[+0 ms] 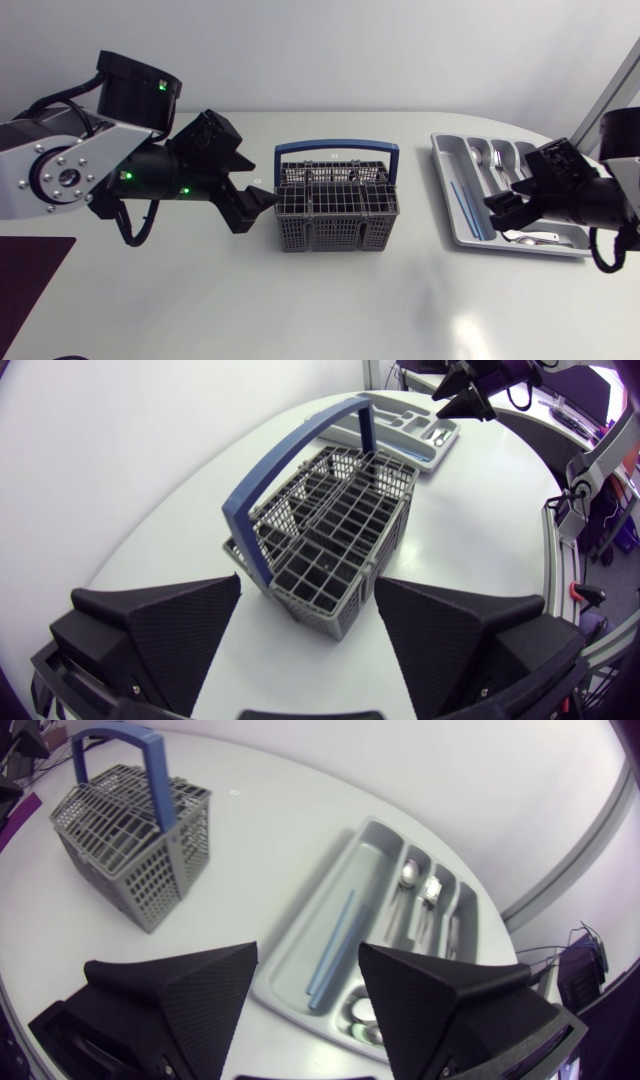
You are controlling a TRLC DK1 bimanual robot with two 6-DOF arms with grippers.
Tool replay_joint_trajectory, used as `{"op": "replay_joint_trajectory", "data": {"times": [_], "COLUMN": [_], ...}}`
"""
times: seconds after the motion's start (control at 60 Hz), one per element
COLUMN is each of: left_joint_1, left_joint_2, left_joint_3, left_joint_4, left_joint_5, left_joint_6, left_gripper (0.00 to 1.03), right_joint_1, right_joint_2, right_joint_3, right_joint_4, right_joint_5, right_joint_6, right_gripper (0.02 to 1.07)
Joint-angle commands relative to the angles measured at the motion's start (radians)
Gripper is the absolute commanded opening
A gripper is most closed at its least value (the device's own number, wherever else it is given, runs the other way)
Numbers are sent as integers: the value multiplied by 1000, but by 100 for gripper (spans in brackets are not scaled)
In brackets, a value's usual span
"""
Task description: Unload the cutlery basket into the drawer organizer.
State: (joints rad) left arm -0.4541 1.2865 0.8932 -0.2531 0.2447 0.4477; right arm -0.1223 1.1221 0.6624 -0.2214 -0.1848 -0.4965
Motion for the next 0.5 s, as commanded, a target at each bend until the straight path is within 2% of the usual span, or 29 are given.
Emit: {"op": "replay_joint_trajectory", "data": {"times": [0.0, 0.283, 0.483], "left_joint_1": [28, 72, 63], "left_joint_2": [4, 79, 68], "left_joint_3": [-53, -94, -91], "left_joint_4": [2, 66, 71], "left_joint_5": [-5, -5, -7], "left_joint_6": [37, 72, 63], "left_gripper": [98, 98, 98], "right_joint_1": [95, 256, 314], "right_joint_2": [31, 255, 202], "right_joint_3": [19, 157, 198], "right_joint_4": [-6, 53, 1], "right_joint_5": [15, -1, -74], "right_joint_6": [92, 237, 299], "right_gripper": [79, 79, 79]}}
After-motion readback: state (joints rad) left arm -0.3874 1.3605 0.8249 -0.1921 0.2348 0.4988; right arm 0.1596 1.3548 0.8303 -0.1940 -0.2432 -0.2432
